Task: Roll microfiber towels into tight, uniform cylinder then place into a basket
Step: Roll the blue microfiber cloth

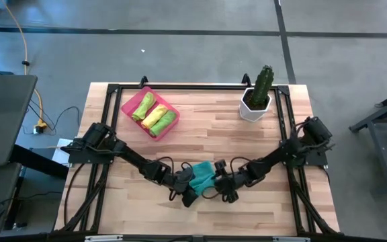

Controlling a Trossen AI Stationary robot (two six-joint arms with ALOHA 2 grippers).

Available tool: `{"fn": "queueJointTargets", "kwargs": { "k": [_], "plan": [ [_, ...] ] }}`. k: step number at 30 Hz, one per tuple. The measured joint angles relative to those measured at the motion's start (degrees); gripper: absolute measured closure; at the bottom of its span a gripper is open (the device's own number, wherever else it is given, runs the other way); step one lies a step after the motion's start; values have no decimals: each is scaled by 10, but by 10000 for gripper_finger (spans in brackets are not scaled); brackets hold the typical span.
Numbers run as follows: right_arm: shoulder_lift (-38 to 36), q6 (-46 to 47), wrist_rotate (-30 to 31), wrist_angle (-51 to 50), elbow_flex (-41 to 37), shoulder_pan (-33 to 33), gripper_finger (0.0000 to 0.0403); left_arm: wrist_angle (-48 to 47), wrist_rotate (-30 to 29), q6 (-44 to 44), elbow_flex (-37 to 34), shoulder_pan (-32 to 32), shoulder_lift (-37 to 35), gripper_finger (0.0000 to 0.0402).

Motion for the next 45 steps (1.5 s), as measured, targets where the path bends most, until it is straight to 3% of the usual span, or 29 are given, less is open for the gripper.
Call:
{"fn": "queueJointTargets", "kwargs": {
  "k": [6, 14, 19, 25, 30, 36, 45],
  "plan": [
    [4, 57, -32, -16, 2, -18, 231, 23, 12, 0, -2, 0, -11, 259],
    [18, 113, -49, -20, 3, -25, 387, 25, 26, -21, -1, -3, -12, 259],
    [19, 128, -156, -4, 2, -37, 384, -11, 24, 116, -2, 1, -39, 259],
    [21, 194, -331, 9, 0, -72, 395, -89, -51, 262, -3, -3, -102, 259],
    [23, 261, -426, 26, -1, -108, 399, -64, -106, 374, -1, -42, -122, 259],
    [24, 348, -471, 23, -2, -145, 399, -10, -195, 495, -1, -88, -109, 259],
    [24, 404, -494, 16, -2, -164, 398, 50, -229, 505, -1, -81, -46, 259]
  ]
}}
